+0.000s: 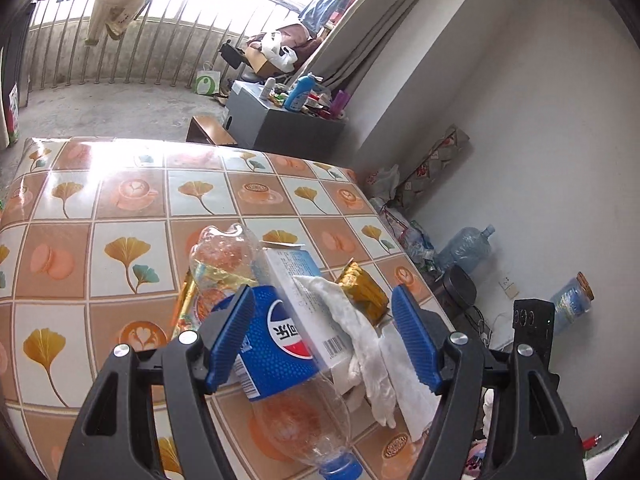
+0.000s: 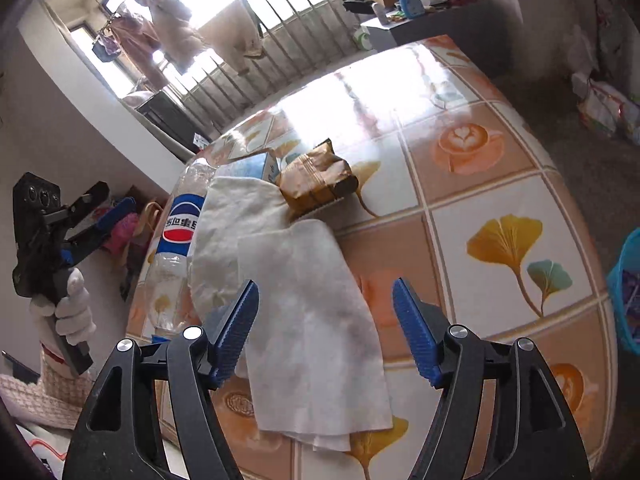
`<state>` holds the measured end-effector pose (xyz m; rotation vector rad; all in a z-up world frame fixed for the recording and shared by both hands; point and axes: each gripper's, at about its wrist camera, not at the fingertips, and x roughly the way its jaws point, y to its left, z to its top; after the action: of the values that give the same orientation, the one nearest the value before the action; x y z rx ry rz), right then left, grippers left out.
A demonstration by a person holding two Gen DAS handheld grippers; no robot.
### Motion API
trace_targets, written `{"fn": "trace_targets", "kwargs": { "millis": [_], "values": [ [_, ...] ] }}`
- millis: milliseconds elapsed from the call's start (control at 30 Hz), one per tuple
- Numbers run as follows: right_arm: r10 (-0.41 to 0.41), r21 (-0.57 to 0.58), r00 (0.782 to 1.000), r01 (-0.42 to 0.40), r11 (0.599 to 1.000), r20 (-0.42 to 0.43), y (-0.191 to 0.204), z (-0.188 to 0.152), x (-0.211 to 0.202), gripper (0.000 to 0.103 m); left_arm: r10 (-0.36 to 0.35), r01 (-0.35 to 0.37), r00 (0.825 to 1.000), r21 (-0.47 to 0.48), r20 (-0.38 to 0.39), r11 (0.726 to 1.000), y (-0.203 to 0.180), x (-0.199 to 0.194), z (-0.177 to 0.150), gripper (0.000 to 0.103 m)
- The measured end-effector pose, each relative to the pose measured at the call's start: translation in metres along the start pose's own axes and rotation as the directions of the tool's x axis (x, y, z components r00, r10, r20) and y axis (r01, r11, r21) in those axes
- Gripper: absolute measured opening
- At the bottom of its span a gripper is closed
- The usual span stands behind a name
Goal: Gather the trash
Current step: 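Close right tool on white paper towel while left tool closes on white glove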
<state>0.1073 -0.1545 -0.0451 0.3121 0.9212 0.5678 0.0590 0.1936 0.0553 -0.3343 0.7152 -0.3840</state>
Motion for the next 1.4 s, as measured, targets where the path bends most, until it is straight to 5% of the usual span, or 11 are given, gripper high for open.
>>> {"fn": "trace_targets", "kwargs": {
  "millis": [167,300,633,933,1233,1400],
  "values": [
    [-0.108,-0.052,0.994,0.108,0.993,0.003,0.007,-0.016,0.009,0.048,-0.023,0.024,0.998,0.02,-0.065,1.0,-0.017,0.015,-0.018,0.069],
    [-0.101,-0.053,0.995,0.099,0.994,-0.023,0.008,-0.019,0.013,0.003,-0.041,0.043,0.994,0.024,-0.097,0.999,-0.028,0.024,-0.028,0.069],
    [-0.094,0.137,0.978,0.069,0.988,0.185,-0.032,-0.019,-0.04,0.0,0.031,-0.013,0.991,0.135,-0.133,0.991,-0.059,0.044,-0.033,0.069],
    [-0.123,0.196,0.983,0.095,0.976,0.138,-0.045,-0.032,-0.021,0.0,0.152,-0.107,0.974,0.25,-0.168,0.962,-0.076,0.081,-0.033,0.063],
    [-0.121,0.176,0.983,0.096,0.98,0.135,-0.047,-0.031,-0.022,0.001,0.306,-0.227,0.934,0.356,-0.183,0.907,-0.081,0.111,-0.037,0.035],
    [-0.107,0.18,0.984,0.081,0.98,0.14,-0.05,-0.032,-0.022,0.001,0.33,-0.244,0.922,0.358,-0.203,0.901,-0.076,0.115,-0.038,0.031]
  ]
}}
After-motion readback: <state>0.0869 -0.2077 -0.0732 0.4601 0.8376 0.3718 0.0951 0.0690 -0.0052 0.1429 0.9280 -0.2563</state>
